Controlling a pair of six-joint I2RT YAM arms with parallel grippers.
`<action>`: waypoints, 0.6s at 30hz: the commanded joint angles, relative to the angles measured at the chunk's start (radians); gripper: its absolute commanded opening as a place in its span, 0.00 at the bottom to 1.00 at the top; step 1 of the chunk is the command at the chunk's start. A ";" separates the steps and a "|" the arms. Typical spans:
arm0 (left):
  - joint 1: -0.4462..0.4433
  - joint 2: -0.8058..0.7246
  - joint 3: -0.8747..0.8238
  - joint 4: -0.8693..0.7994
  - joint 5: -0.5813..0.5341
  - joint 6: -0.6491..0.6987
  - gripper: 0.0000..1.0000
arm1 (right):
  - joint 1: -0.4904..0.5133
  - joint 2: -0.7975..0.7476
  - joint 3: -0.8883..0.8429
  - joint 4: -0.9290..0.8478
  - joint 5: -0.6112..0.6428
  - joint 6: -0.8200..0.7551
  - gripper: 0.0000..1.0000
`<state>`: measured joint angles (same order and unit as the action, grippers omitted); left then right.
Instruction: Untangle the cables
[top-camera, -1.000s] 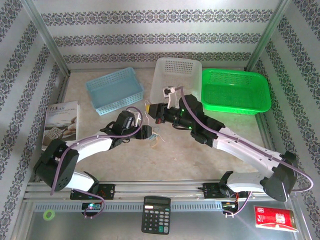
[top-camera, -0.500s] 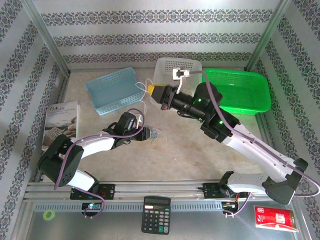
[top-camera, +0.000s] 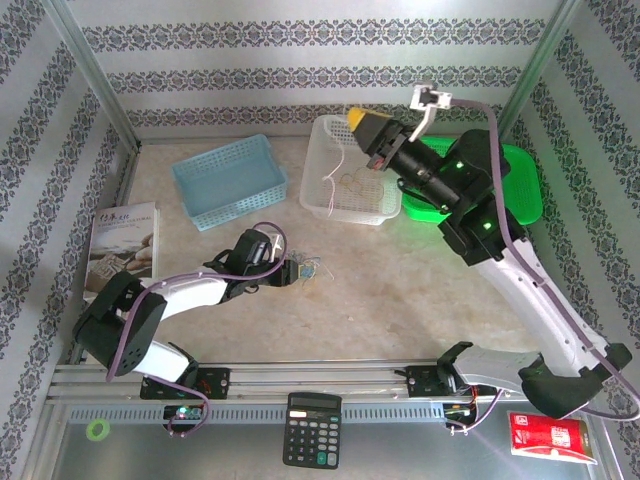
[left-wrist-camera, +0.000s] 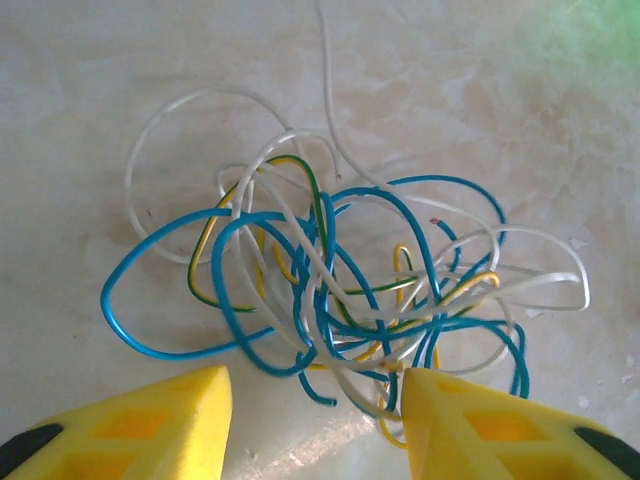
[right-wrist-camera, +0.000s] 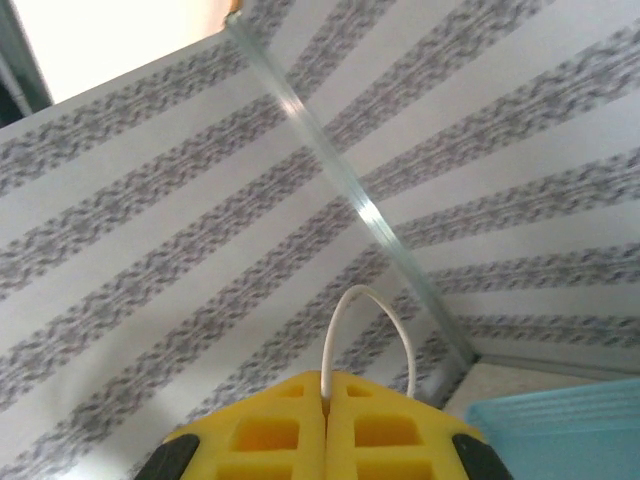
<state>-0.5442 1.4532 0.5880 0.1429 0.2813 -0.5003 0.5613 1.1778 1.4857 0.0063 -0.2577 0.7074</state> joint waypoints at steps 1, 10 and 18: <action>-0.013 -0.052 0.017 -0.002 0.024 -0.016 0.56 | -0.095 -0.044 -0.041 -0.033 0.029 -0.012 0.00; -0.013 -0.178 0.095 -0.082 0.050 -0.042 0.74 | -0.478 -0.051 -0.203 -0.043 0.062 0.033 0.00; -0.013 -0.230 0.176 -0.140 0.086 -0.065 0.85 | -0.644 0.078 -0.216 -0.037 0.168 -0.035 0.00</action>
<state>-0.5442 1.2495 0.7345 0.0544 0.3431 -0.5472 -0.0513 1.2221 1.2694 -0.0502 -0.1417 0.6998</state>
